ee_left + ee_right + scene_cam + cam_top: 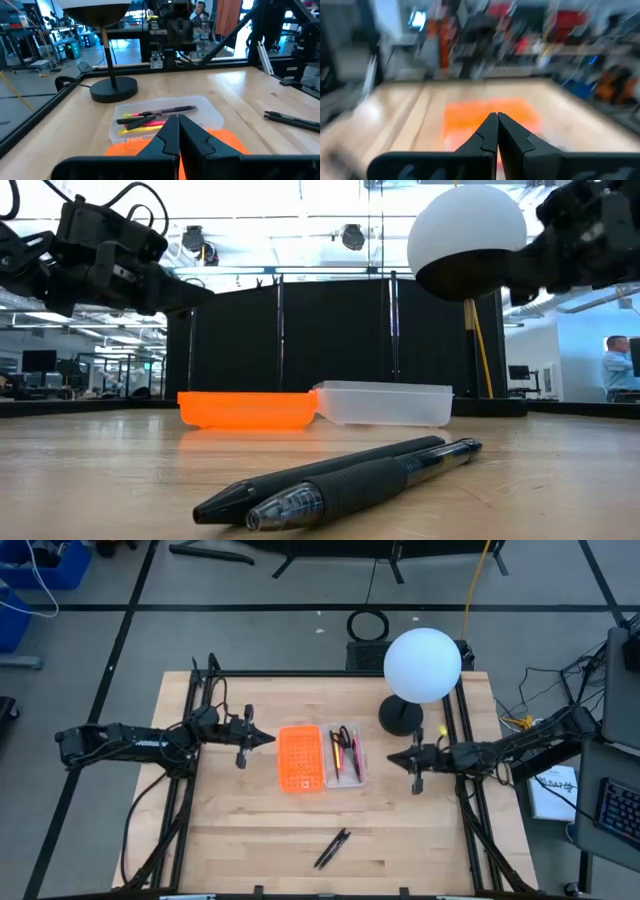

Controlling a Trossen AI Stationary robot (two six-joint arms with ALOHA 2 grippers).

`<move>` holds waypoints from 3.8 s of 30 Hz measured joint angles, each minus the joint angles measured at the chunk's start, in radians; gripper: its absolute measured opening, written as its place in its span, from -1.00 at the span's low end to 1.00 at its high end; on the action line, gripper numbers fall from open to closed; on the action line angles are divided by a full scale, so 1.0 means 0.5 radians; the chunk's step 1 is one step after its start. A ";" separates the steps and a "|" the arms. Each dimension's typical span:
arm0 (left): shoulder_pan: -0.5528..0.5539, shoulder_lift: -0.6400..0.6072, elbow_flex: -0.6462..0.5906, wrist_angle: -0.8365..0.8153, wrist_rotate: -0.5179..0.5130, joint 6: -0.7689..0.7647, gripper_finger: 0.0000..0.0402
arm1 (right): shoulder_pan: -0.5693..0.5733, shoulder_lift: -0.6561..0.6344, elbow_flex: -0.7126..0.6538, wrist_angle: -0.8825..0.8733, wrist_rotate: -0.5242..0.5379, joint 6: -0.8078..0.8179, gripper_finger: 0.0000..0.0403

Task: Pick & place school supplies into a supply box
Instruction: Put the right black pen into the orange supply box

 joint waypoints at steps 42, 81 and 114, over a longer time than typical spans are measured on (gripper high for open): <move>-0.075 -1.324 -0.179 -0.619 -0.054 -0.092 -1.00 | 0.122 0.917 1.045 -0.840 0.027 0.017 -1.00; -0.799 -1.861 -0.178 -1.266 -1.047 0.155 -0.77 | 0.524 2.432 2.869 -2.204 -0.508 0.490 -1.00; -0.797 -1.860 -0.178 -1.452 -1.118 0.042 -0.77 | 0.702 2.542 2.699 -2.020 -0.240 0.509 -0.90</move>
